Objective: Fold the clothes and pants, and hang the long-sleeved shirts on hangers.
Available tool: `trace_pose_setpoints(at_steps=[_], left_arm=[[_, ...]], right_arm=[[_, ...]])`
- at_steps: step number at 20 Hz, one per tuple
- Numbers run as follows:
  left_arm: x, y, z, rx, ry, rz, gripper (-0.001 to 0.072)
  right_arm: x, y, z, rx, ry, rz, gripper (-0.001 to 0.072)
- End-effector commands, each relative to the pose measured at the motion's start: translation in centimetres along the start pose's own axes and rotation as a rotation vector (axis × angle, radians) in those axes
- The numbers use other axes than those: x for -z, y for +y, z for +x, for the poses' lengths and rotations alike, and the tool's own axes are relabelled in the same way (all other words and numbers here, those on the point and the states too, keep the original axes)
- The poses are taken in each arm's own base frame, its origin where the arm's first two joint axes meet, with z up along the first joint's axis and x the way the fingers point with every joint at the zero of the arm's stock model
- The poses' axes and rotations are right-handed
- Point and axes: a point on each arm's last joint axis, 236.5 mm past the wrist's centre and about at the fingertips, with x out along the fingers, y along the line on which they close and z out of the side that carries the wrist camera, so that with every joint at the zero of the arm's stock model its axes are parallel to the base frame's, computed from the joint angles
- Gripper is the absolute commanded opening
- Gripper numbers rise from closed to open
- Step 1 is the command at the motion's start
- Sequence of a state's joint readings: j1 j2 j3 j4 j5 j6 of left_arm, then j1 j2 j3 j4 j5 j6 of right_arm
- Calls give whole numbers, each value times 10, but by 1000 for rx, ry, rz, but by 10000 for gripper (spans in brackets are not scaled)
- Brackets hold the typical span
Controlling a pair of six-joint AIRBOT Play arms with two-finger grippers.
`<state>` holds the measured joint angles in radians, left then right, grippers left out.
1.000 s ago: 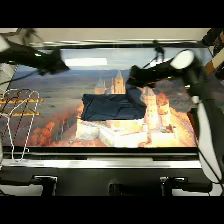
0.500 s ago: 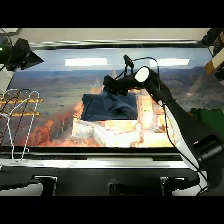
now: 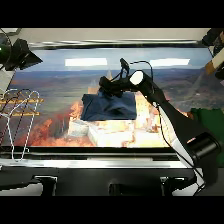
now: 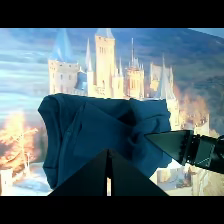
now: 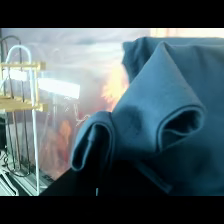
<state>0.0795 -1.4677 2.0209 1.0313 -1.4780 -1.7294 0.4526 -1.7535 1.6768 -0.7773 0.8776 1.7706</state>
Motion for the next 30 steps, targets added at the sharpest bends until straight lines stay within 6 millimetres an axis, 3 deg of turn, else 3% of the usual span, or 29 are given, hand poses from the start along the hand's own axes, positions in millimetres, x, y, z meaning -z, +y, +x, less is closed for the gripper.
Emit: trace_pose_setpoints(at_steps=[1, 5, 9, 10, 13, 15, 17, 20, 23, 25, 26, 30], left_arm=[[0, 1, 0, -3, 0, 1, 16], [0, 2, 1, -3, 2, -1, 16], [0, 2, 1, -3, 2, -1, 16], [0, 2, 2, -3, 2, -1, 16], [0, 2, 2, -3, 2, -2, 16], [0, 2, 2, -2, 3, -2, 16], [0, 2, 2, -2, 3, -2, 16], [0, 2, 2, -2, 3, -2, 16], [0, 2, 2, -2, 3, -1, 16], [0, 2, 2, -3, 3, -1, 16], [0, 2, 2, -3, 3, -1, 16], [1, 3, 4, -3, 8, -3, 17]], right_arm=[[8, 7, 13, -12, 0, -21, 37], [9, 6, 28, -32, -3, 27, 46], [7, 17, 27, -80, -7, 58, 504], [4, 26, 23, -109, -20, 49, 546], [-11, 49, 1, -166, -78, 6, 553], [-28, 46, -26, -159, -111, -26, 553], [-52, 17, -66, -101, -125, -48, 552], [-79, -80, -136, 100, -97, -63, 552], [-73, -174, -183, 209, -11, 32, 553], [-62, -215, -190, 209, 39, 137, 554], [-54, -228, -183, 198, 66, 159, 554], [-23, -255, -132, 152, 188, 203, 552]])
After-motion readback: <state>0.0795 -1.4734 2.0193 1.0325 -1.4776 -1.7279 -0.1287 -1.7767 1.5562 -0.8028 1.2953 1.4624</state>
